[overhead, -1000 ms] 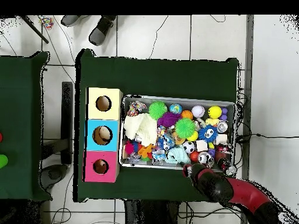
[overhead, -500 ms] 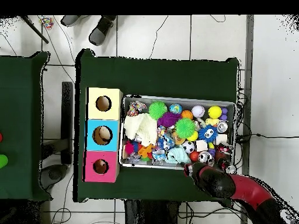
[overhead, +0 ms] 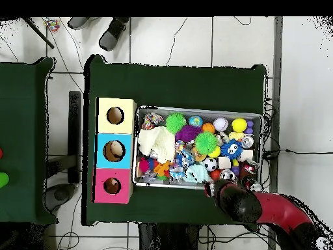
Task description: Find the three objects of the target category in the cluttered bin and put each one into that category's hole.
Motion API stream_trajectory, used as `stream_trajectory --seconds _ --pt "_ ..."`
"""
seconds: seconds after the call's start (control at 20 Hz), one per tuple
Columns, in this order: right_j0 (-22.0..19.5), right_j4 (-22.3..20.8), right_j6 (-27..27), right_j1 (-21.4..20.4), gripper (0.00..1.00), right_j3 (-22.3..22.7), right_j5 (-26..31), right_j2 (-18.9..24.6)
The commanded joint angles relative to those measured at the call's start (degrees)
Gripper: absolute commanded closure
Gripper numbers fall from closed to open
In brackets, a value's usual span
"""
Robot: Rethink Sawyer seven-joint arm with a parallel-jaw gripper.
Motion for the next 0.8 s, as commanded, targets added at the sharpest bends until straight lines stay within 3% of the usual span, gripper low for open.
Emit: stream_trajectory --seconds 0.05,0.45,0.8 --pt "4.34 8.2 6.95 -16.32 0.0 6.99 7.31 0.95" --pt "5.28 13.29 4.56 -19.85 0.0 10.68 7.59 0.83" --pt "-0.08 9.68 -2.67 -10.99 0.0 5.57 6.59 2.45"
